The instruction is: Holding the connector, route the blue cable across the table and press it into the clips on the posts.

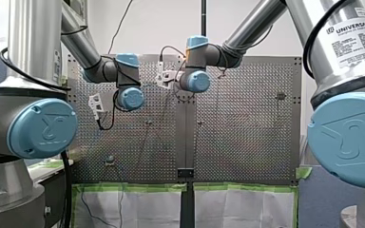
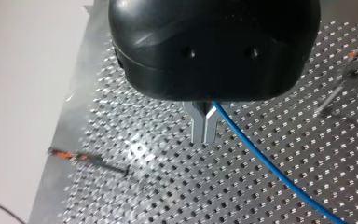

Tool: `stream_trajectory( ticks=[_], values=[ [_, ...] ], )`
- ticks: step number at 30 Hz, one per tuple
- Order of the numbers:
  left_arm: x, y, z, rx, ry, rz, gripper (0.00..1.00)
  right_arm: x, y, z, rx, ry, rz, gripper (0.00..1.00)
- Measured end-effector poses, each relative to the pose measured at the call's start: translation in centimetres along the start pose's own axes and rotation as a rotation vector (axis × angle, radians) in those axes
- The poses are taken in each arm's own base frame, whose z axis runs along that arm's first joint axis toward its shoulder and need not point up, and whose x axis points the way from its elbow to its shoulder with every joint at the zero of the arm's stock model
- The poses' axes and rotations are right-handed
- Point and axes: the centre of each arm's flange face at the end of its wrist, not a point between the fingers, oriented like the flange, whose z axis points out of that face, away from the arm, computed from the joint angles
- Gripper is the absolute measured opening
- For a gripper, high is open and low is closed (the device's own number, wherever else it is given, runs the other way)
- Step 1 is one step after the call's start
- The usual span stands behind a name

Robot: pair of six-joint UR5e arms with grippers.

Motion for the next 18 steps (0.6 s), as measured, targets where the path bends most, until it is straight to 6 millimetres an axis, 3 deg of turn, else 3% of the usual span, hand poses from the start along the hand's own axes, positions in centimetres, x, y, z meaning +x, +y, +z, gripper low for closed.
stream_trajectory(
  ticks=[13,18],
  values=[
    [-4.7,1.7,2.9,0.006,-0.030,-0.071,0.00,-2.9,-1.2,1.0,0.021,-0.114,0.006,0.00],
    [-7.1,1.8,4.3,0.015,-0.074,-0.098,0.00,-2.8,-2.1,1.7,0.034,-0.134,0.008,0.00]
  ],
)
